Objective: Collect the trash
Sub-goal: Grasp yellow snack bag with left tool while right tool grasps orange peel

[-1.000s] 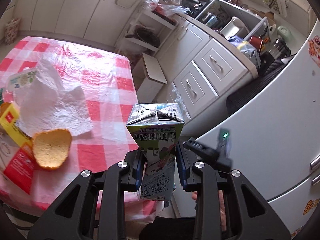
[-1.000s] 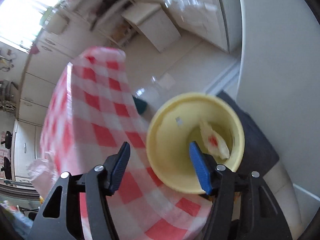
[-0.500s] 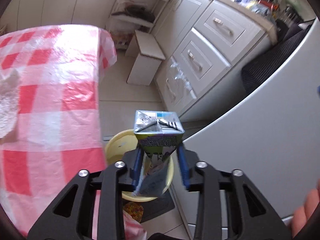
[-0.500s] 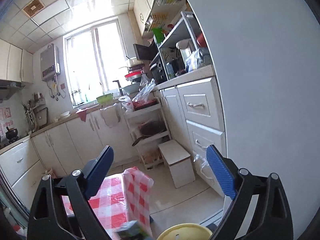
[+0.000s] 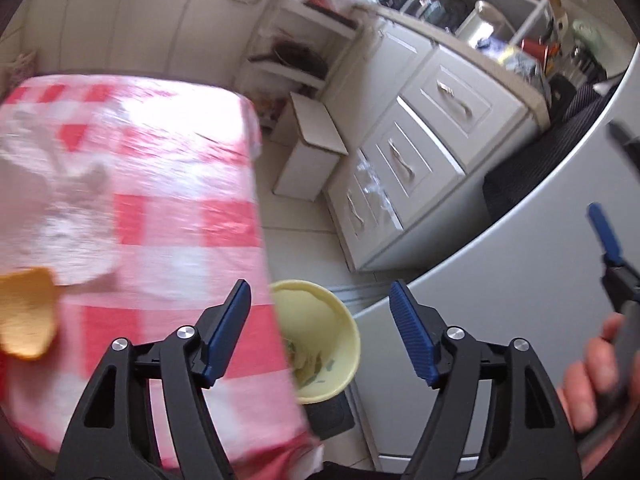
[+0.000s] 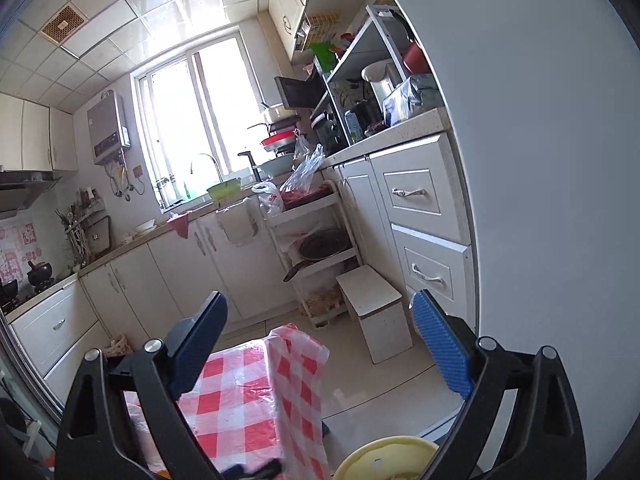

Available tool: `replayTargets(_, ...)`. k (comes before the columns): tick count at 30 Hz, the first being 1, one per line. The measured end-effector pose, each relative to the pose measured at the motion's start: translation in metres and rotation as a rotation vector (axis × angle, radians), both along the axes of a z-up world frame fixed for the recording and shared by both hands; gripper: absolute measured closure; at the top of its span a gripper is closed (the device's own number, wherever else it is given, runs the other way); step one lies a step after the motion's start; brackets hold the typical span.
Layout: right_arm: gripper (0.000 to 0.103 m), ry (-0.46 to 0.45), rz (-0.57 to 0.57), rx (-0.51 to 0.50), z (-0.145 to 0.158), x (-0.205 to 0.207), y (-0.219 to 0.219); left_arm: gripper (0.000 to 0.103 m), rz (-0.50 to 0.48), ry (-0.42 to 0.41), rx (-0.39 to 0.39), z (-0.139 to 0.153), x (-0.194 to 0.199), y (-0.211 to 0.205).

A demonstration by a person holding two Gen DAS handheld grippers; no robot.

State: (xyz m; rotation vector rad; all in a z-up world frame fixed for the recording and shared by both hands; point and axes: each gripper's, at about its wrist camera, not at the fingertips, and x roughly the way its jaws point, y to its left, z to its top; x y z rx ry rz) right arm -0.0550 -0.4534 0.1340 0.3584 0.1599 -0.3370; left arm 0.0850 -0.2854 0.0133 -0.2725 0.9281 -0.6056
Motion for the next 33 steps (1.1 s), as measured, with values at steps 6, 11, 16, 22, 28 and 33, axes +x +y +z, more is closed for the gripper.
replayTargets(6,0.013,0.091,0.148,-0.019,-0.012,0.030,0.036,0.028,0.209,-0.124,0.081,0.026,-0.047,0.124)
replayTargets(11,0.013,0.194,0.352,-0.047,-0.025,0.057,0.089,0.026,0.371,-0.124,0.156,0.020,-0.079,0.215)
replayTargets(16,0.013,0.338,0.536,-0.073,-0.055,0.081,0.143,0.026,0.440,0.009,0.116,-0.005,-0.071,0.269)
replayTargets(22,0.013,0.549,0.649,-0.117,-0.109,0.101,0.188,0.026,0.454,0.079,0.073,-0.029,-0.043,0.268)
replayTargets(28,0.016,0.669,0.664,-0.020,-0.152,0.123,0.197,0.026,0.505,0.133,0.026,-0.046,-0.012,0.269)
replayTargets(33,0.027,0.716,0.651,0.067,-0.172,0.149,0.200,0.042,0.495,0.130,0.011,-0.044,0.002,0.266)
